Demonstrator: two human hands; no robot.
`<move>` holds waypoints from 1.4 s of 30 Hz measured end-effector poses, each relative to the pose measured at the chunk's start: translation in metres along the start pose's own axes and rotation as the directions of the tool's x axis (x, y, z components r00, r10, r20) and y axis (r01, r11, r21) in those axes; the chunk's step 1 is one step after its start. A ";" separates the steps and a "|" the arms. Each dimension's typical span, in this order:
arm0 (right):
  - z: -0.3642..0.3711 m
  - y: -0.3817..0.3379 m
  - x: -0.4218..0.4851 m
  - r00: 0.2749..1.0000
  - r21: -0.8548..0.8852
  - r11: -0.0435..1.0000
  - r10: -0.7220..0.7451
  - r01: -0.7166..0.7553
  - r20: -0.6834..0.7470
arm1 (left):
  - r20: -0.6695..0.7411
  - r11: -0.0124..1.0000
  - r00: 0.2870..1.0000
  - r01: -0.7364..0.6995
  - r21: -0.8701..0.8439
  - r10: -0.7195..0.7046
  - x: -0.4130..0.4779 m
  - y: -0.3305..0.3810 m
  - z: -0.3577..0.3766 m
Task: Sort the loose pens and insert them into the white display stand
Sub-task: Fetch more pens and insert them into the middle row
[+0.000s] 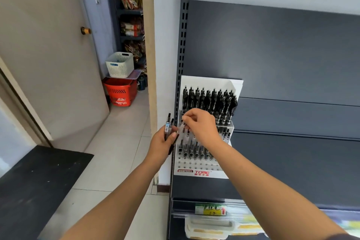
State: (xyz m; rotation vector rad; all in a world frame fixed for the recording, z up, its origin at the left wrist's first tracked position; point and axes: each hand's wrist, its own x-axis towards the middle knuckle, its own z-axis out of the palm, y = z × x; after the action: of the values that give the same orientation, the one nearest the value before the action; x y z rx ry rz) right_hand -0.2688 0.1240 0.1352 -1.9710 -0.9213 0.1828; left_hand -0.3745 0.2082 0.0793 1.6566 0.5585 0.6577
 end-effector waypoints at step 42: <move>0.011 0.021 0.002 0.990 -0.332 0.936 -0.091 0.121 0.103 | 0.055 0.985 0.992 0.117 -0.130 -0.110 -0.011 -0.015 0.007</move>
State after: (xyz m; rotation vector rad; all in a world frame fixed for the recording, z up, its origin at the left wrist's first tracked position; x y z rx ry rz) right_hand -0.2606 0.1265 0.1127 -2.2331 -1.1756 0.0487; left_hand -0.3781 0.1985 0.0622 1.5003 0.5583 0.5583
